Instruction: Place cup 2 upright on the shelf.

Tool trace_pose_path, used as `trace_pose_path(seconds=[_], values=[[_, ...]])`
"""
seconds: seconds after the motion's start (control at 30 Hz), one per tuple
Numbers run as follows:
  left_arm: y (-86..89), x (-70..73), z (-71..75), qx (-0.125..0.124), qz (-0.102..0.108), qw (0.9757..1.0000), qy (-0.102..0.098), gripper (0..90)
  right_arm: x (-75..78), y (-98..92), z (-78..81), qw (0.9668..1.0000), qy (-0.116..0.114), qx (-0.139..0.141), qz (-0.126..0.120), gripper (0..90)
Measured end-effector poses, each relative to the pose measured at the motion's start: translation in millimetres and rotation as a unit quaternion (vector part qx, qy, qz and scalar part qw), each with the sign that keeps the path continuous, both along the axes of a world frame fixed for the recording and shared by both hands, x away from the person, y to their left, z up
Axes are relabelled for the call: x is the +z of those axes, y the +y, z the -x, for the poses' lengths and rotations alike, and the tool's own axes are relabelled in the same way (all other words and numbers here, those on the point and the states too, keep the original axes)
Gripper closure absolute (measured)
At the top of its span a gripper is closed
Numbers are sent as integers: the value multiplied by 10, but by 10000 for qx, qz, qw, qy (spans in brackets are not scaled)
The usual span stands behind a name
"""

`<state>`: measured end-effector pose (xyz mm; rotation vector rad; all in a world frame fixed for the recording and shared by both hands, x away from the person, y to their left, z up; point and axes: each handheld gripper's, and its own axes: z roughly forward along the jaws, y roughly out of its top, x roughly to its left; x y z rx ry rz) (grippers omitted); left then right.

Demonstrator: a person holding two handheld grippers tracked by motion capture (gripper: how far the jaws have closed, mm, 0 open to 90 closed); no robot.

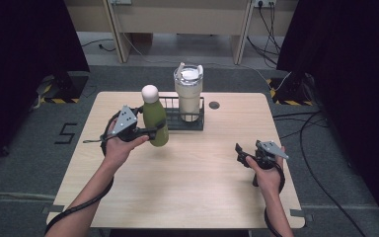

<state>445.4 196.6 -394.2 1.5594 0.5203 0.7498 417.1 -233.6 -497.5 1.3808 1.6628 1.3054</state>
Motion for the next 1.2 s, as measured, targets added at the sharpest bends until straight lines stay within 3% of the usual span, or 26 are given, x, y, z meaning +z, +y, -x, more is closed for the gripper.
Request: trace_pose_path(seconds=[1.2], values=[[-45,252,-252,363,144,9992,-117,220,-3,7,-2,10000,15,10,-18,134]])
